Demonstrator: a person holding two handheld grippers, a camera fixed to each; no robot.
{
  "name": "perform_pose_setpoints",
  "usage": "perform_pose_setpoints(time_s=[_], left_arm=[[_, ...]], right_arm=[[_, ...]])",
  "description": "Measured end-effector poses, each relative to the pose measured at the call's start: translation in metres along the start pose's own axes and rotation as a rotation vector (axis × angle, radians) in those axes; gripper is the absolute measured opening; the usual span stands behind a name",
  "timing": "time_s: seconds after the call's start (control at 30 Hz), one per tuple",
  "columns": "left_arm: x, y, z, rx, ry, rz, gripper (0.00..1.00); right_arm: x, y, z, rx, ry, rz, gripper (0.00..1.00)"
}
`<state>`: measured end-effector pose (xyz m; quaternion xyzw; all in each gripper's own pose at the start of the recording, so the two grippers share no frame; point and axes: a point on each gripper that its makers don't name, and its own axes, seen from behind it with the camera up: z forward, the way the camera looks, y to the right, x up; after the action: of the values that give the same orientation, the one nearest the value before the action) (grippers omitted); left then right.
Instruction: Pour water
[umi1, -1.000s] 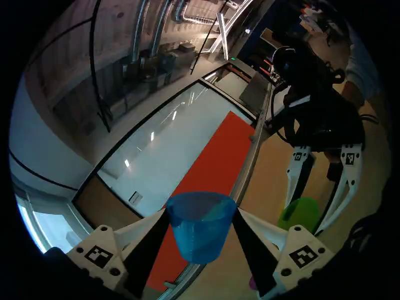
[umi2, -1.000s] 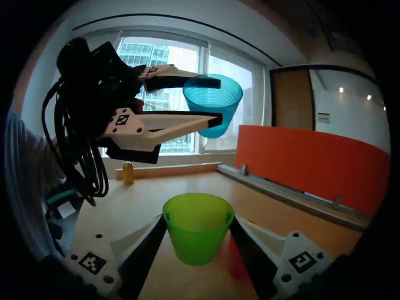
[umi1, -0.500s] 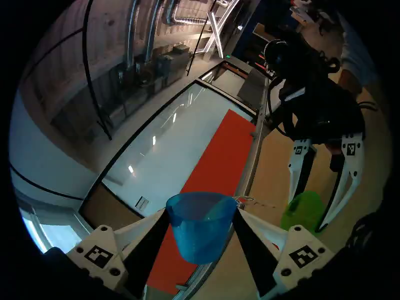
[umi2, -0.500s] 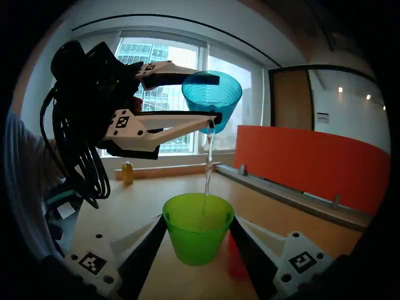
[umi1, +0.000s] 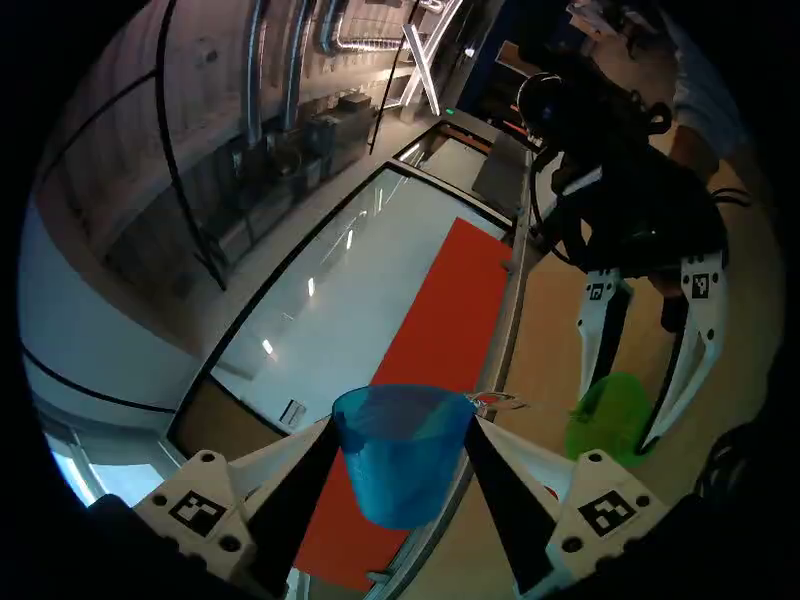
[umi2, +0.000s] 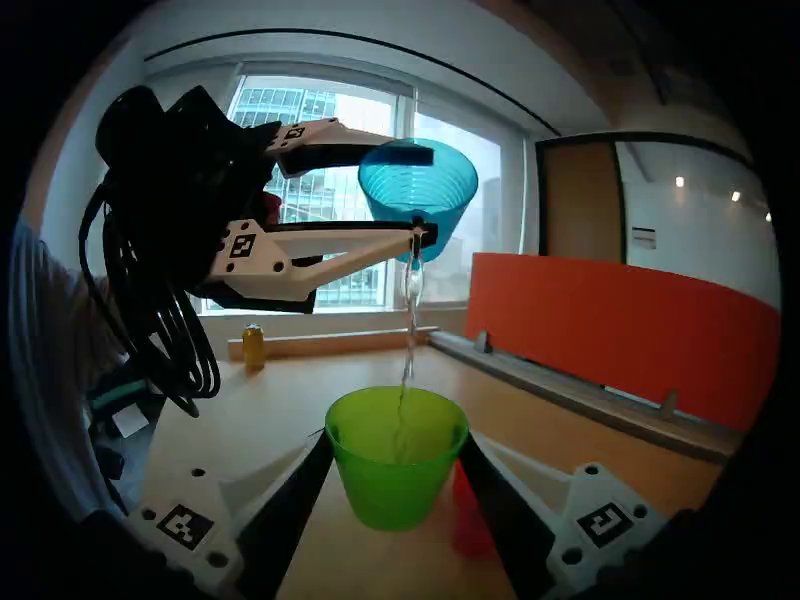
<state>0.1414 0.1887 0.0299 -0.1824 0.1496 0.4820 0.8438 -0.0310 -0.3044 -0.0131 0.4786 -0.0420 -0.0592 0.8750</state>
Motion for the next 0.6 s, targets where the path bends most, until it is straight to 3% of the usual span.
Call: perform_pose_setpoints(time_s=[0.6], left_arm=[[0.0011,-0.0044,0.0018,0.009,0.001,0.062,0.86]], right_arm=[[0.0005,-0.0006,-0.0009,-0.003,0.003,-0.003,0.9]])
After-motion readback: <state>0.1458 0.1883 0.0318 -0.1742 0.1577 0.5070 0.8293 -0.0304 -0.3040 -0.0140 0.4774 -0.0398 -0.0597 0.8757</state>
